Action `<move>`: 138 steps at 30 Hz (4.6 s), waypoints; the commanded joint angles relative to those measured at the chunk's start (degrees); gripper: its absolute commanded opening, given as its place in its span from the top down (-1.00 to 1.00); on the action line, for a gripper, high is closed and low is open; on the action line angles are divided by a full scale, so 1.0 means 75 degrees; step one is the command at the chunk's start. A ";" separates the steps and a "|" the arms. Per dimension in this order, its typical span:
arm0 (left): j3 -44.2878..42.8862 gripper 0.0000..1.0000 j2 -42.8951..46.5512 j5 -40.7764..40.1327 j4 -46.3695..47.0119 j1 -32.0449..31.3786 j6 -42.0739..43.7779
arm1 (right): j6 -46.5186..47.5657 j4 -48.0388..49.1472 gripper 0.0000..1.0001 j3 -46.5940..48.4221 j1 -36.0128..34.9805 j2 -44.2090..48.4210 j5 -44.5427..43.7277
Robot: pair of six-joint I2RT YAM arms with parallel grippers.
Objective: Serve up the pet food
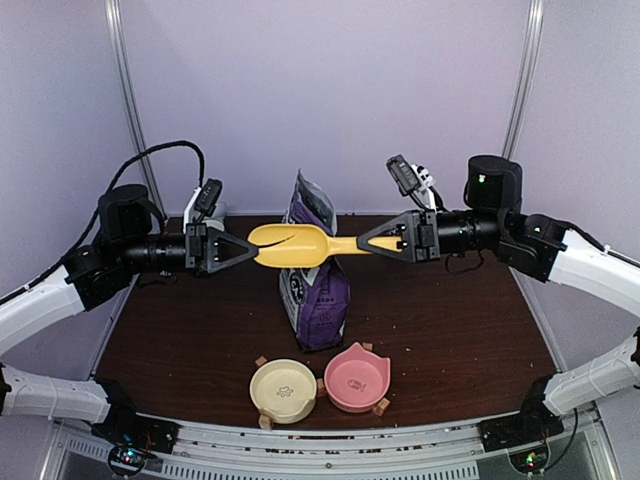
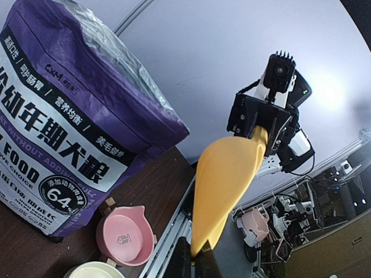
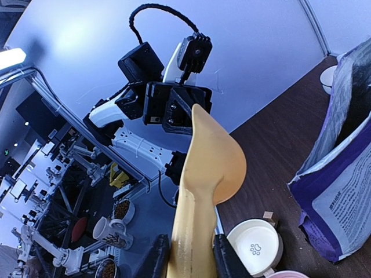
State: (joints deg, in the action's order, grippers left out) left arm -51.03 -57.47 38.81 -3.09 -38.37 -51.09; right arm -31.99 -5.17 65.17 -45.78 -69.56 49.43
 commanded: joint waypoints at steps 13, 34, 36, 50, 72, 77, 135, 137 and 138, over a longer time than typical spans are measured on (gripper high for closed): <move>-0.1429 -0.29 -0.0283 -0.2665 -0.1875 -0.0017 0.1550 | -0.0387 0.0504 0.76 0.0440 0.0470 0.0622 -0.2061; -0.5940 -0.36 -0.4929 -0.4554 -0.4057 -0.0638 0.1653 | 0.1536 -0.1802 0.72 0.0685 0.0526 0.1602 -0.6242; -0.6087 -0.39 -0.5100 -0.4554 -0.4010 -0.0641 0.1605 | 0.1644 -0.1919 0.72 0.0632 0.0527 0.1621 -0.6308; -0.6380 0.18 -0.5577 -0.4390 -0.4514 -0.0626 0.1641 | 0.2014 -0.2155 0.72 0.0414 0.0514 0.1707 -0.6497; -0.6755 1.00 -0.3690 -0.4127 -0.5716 0.0753 0.4221 | 0.1842 -0.2171 0.71 0.0670 0.0179 0.1207 -0.6269; -0.6048 1.00 -0.3975 -0.3429 -0.4542 -0.0080 0.4108 | 0.1610 -0.1930 0.71 0.0872 -0.0291 0.0935 -0.5812; -0.1807 -0.46 -0.2448 -0.4278 -0.2164 -0.0040 0.2630 | 0.1202 -0.2141 0.73 0.0641 -0.0875 -0.2891 -0.7249; -0.0894 -0.46 -0.2451 -0.3753 -0.1577 0.0468 0.2238 | 0.1178 -0.1942 0.73 0.0427 -0.0773 -0.2825 -0.7081; -0.0560 -0.46 -0.2541 -0.3580 -0.1367 0.0662 0.2022 | 0.1160 -0.1827 0.73 0.0345 -0.0716 -0.2810 -0.6957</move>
State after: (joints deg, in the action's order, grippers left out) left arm -64.45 -75.07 5.98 -22.98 -38.20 -26.89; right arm -24.75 -20.64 71.18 -53.10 -91.00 -3.90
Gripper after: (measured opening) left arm 0.729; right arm 0.244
